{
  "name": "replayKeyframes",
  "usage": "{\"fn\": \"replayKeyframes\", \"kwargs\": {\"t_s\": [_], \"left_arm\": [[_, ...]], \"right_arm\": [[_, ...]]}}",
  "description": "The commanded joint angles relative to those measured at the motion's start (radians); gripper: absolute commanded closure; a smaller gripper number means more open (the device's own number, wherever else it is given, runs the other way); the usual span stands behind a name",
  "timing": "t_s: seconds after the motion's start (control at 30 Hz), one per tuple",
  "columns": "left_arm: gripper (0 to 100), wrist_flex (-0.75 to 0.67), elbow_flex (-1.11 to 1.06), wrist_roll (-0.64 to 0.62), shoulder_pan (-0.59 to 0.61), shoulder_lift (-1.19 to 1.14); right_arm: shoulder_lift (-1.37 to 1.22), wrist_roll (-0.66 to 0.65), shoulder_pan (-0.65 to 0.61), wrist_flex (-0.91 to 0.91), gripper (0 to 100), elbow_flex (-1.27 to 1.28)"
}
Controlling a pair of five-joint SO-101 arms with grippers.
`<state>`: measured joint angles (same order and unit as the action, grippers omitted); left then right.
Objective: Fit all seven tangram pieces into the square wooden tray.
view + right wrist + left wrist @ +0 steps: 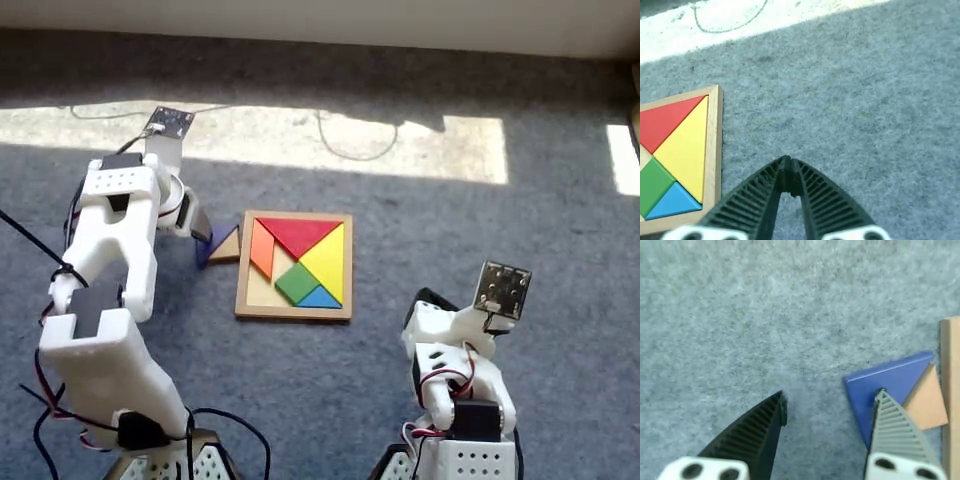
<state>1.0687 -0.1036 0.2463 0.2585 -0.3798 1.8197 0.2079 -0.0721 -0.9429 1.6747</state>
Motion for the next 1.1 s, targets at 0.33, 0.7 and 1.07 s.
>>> {"fn": "replayKeyframes", "kwargs": {"t_s": [0.33,0.7,1.07], "left_arm": [[73,0.192,0.231,0.055,0.125,0.005],[82,0.48,0.349,0.054,-0.12,0.002],[82,0.296,0.171,0.054,-0.254,-0.005]], "right_arm": [[0.016,-0.012,0.01,-0.002,99.4,0.119],[0.016,-0.012,0.01,-0.002,99.4,0.119],[0.016,-0.012,0.01,-0.002,99.4,0.119]]}}
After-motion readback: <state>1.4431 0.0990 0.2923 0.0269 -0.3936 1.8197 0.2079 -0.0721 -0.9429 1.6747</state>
